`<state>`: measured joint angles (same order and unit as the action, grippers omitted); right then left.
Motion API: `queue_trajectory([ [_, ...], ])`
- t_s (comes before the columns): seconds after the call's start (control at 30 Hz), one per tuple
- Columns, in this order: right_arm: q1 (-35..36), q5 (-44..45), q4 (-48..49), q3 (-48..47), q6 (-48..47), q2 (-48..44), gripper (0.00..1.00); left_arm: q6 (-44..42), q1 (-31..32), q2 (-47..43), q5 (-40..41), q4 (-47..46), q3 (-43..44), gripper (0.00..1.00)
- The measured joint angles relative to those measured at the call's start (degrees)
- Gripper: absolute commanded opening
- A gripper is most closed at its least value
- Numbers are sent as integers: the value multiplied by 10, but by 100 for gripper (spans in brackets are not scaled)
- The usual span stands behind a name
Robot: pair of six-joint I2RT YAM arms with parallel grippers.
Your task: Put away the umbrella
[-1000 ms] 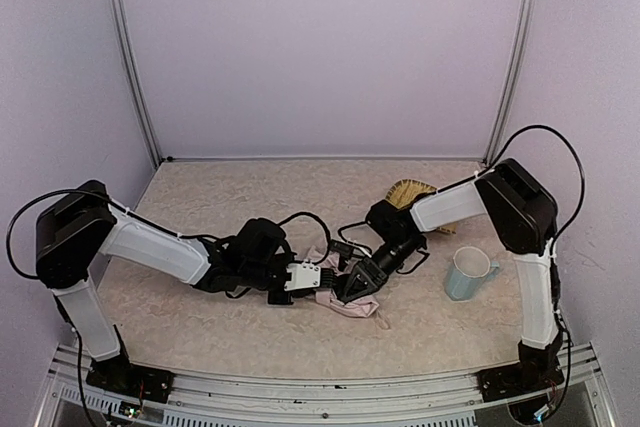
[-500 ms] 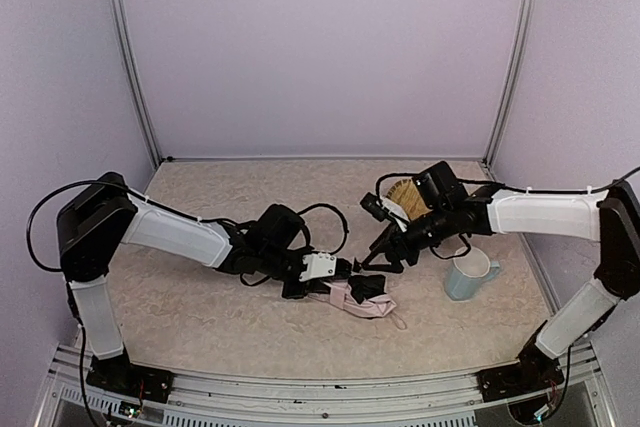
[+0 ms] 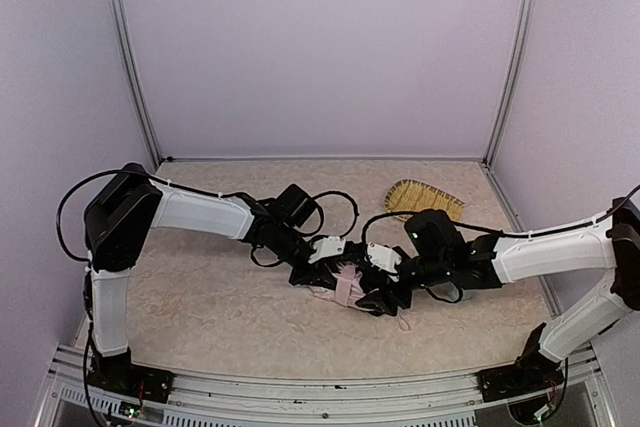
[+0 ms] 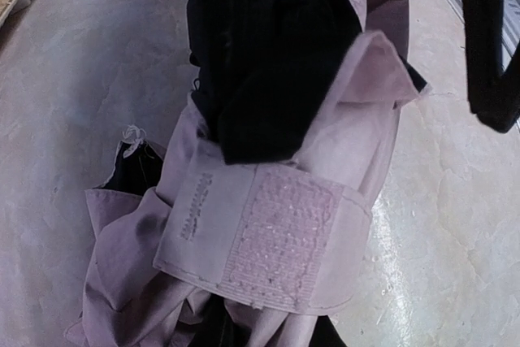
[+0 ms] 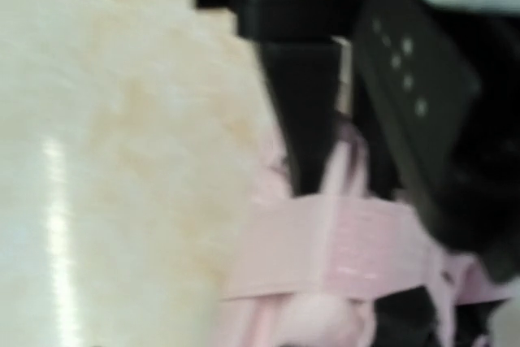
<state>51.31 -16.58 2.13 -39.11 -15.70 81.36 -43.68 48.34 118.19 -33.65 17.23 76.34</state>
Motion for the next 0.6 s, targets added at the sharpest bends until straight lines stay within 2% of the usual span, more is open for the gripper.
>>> queue_trajectory([
  [0.13, 10, 51, 2, -2, -28, 32, 80, 1, -1, 21, -8, 49, 41, 13],
  [0.33, 41, 136, -56, -57, -63, 104, 75, 4, -11, 45, -27, 97, 83, 13],
  [0.4, 49, 153, -62, -61, -75, 110, 71, 4, -14, 49, -35, 104, 89, 13],
  [0.57, 60, 193, -81, -92, -86, 141, 67, 4, -23, 54, -50, 119, 96, 14],
  [0.6, 61, 199, -82, -97, -87, 147, 63, 4, -25, 55, -52, 121, 96, 14],
])
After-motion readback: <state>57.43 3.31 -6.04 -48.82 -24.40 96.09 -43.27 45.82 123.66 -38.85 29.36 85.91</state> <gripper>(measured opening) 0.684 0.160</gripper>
